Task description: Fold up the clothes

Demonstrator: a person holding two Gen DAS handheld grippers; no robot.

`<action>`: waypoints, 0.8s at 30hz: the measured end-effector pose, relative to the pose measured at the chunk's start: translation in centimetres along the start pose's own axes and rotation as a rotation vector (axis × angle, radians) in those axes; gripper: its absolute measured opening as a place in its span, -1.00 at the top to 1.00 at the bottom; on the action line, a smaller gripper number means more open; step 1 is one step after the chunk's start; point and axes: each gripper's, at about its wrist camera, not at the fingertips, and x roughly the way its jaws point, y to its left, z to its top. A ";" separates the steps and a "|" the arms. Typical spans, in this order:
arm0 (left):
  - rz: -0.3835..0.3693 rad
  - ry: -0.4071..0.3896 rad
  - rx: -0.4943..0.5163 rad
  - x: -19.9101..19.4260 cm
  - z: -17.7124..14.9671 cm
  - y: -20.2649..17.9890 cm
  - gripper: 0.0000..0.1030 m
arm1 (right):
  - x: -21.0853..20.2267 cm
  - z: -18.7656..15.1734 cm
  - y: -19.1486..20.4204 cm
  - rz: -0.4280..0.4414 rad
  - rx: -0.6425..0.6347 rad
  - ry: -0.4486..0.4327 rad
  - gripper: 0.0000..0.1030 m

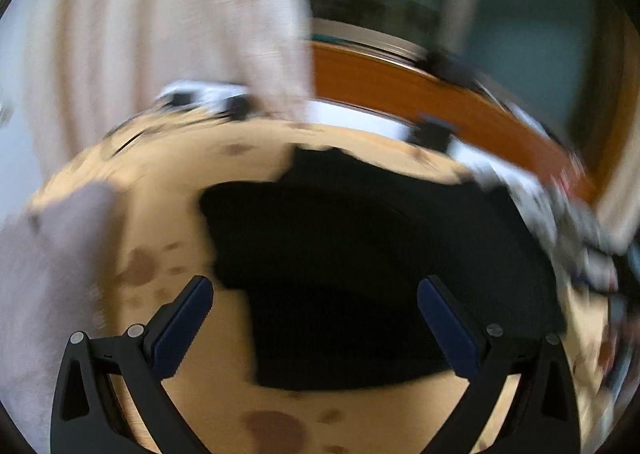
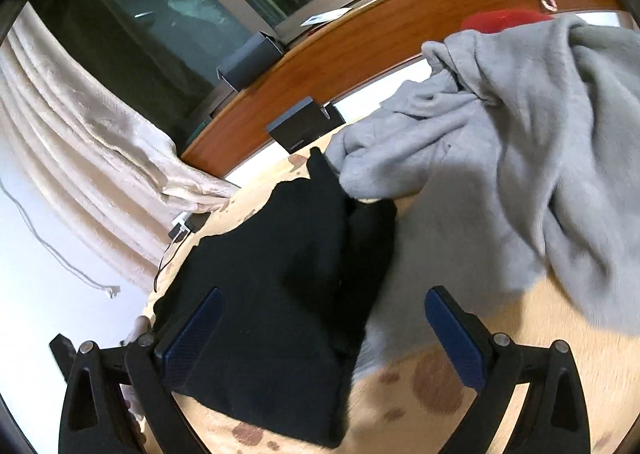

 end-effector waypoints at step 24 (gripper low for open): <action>0.074 -0.173 1.145 4.4 -5.4 -25.3 -0.99 | -1.9 0.1 -5.2 0.211 0.032 -0.001 -0.99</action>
